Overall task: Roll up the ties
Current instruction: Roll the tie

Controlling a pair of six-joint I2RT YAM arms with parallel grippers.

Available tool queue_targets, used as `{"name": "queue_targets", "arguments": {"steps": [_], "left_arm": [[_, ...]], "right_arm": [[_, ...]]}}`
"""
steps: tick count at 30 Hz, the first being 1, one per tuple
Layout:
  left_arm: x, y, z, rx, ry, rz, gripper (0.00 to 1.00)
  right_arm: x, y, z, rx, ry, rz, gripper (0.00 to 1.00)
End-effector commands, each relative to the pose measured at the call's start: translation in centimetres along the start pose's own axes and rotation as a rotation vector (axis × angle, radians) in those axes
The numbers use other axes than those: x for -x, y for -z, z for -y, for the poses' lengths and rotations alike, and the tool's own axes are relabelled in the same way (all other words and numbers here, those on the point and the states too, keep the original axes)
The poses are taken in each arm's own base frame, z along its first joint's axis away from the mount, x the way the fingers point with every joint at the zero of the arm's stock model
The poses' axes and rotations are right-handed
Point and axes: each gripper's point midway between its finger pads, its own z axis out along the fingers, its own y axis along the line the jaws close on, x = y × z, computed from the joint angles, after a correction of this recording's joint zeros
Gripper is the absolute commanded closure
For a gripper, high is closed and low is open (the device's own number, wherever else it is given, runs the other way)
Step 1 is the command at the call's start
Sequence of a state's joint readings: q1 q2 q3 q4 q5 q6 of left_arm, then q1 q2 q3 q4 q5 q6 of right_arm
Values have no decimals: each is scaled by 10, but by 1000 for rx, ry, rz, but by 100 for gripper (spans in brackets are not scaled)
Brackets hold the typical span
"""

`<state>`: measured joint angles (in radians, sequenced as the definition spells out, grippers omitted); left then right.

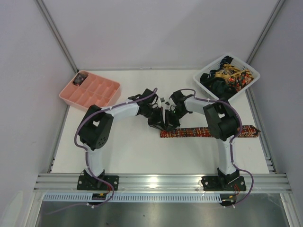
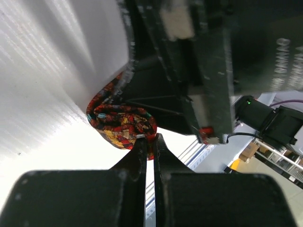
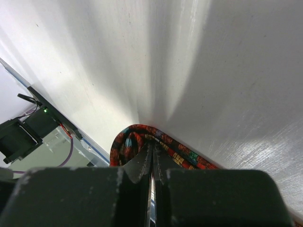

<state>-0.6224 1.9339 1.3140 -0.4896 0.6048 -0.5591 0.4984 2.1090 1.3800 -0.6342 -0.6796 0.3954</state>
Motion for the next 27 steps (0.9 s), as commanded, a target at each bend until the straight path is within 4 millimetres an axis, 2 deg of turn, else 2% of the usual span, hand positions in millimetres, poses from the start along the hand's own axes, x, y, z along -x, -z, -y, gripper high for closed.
{"name": "queue_targets", "arguments": {"steps": [1,7,17,20,22,25,27], "left_arm": [[6,-9,5,11,-23,5,99],[2,-18,-10,66,18,-16,100],[11,-22,-14,143,32,-21,99],[15,-24,-8,137,24,-13,99],[14,-29,-3,115,13,-14,94],[12,-29,1,92,-4,-2,78],[12,-28,5,65,-21,15,74]], "right_arm": [[2,10,-25,63,46,32,96],[3,14,-23,48,36,39,96],[3,44,-9,-18,21,101,96],[2,51,-1,-24,4,121,96],[1,53,1,-9,-10,125,96],[6,61,4,40,-57,136,96],[6,62,1,69,-58,129,96]]}}
